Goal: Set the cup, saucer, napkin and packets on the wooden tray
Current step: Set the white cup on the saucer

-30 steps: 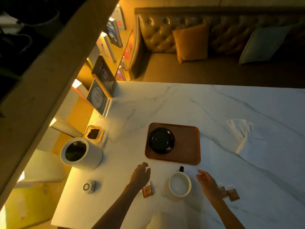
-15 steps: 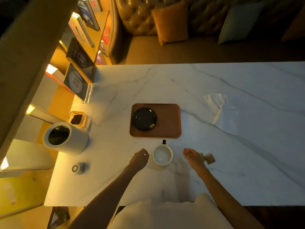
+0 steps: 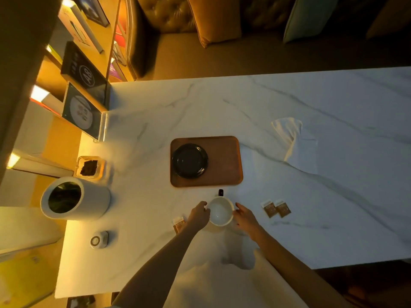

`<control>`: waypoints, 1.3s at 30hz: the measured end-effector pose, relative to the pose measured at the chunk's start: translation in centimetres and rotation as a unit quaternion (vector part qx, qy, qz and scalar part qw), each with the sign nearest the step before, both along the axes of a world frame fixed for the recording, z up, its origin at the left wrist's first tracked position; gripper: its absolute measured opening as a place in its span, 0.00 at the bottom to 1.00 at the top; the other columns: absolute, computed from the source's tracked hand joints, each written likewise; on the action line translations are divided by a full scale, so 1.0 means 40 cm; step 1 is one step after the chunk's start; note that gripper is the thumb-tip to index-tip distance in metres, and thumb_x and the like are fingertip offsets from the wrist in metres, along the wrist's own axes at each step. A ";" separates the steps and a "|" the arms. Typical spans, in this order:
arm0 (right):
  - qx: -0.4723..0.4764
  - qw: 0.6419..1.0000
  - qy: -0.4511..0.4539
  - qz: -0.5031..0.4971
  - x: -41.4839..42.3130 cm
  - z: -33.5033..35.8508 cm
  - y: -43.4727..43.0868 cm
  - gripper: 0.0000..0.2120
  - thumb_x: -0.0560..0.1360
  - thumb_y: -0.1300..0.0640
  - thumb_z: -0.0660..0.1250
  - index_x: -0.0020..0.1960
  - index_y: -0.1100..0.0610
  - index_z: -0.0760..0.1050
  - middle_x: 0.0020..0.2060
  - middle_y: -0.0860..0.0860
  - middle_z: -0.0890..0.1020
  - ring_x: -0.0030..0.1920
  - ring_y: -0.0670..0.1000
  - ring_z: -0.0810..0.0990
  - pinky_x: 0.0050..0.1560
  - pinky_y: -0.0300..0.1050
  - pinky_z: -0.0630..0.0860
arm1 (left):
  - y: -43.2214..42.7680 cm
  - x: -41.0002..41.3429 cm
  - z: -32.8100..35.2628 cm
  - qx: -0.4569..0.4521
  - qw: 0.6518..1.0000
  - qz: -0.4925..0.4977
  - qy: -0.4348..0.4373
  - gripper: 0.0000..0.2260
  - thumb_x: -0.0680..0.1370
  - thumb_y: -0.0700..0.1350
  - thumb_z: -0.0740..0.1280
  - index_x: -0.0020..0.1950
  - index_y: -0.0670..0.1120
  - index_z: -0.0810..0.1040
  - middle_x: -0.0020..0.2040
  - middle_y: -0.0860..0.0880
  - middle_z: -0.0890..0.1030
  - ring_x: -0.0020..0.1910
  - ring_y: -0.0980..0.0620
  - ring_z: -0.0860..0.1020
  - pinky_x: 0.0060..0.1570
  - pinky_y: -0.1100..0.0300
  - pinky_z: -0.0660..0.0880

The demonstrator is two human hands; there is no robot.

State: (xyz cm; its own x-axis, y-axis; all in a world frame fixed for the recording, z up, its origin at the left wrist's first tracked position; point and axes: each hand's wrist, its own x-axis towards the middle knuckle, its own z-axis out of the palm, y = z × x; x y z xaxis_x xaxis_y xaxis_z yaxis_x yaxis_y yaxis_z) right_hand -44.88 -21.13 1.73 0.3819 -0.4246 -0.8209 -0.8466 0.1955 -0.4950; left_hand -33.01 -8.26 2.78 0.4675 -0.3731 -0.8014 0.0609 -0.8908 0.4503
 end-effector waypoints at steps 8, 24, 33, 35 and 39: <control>0.097 0.992 -0.024 -0.079 0.024 -0.041 0.009 0.27 0.77 0.67 0.61 0.74 0.55 0.61 0.68 0.59 0.69 0.67 0.62 0.69 0.62 0.62 0.74 | -0.033 -0.004 -0.016 -0.001 1.000 0.006 0.020 0.20 0.81 0.41 0.58 0.73 0.42 0.64 0.70 0.41 0.71 0.68 0.43 0.71 0.69 0.49 0.68; 0.138 0.988 -0.067 -0.023 0.019 -0.018 0.027 0.24 0.76 0.69 0.61 0.69 0.54 0.67 0.66 0.58 0.71 0.65 0.60 0.71 0.58 0.61 0.77 | 0.025 -0.024 -0.003 -0.039 0.968 0.220 0.118 0.21 0.77 0.31 0.61 0.70 0.41 0.69 0.62 0.37 0.74 0.60 0.37 0.75 0.56 0.45 0.79; 0.155 0.983 -0.094 0.017 0.048 0.019 0.101 0.24 0.76 0.67 0.63 0.70 0.53 0.67 0.64 0.58 0.73 0.63 0.59 0.73 0.53 0.55 0.81 | 0.144 -0.009 0.016 -0.066 0.944 0.298 0.124 0.21 0.78 0.32 0.61 0.71 0.42 0.69 0.64 0.36 0.74 0.59 0.38 0.76 0.55 0.47 0.79; 0.154 0.984 -0.087 0.014 0.060 0.025 0.109 0.24 0.76 0.67 0.63 0.70 0.53 0.67 0.65 0.58 0.72 0.64 0.60 0.73 0.55 0.58 0.80 | 0.155 0.004 0.020 -0.069 0.940 0.308 0.126 0.21 0.78 0.32 0.61 0.71 0.43 0.69 0.63 0.36 0.75 0.59 0.38 0.77 0.51 0.50 0.80; 0.164 0.983 -0.079 -0.004 0.098 0.033 0.102 0.27 0.76 0.66 0.64 0.72 0.54 0.65 0.64 0.59 0.73 0.62 0.61 0.75 0.55 0.58 0.80 | 0.165 0.051 0.030 -0.085 0.939 0.306 0.131 0.21 0.78 0.34 0.63 0.71 0.45 0.69 0.60 0.37 0.77 0.51 0.42 0.79 0.37 0.58 0.81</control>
State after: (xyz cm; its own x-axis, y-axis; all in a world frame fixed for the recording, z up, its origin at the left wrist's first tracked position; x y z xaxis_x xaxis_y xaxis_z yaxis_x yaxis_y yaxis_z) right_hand -40.96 -17.07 3.03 0.5126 -0.1495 -0.8455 -0.7626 0.3732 -0.5284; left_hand -30.99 -1.66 3.97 0.4305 -0.2319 -0.8723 0.6668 -0.5697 0.4805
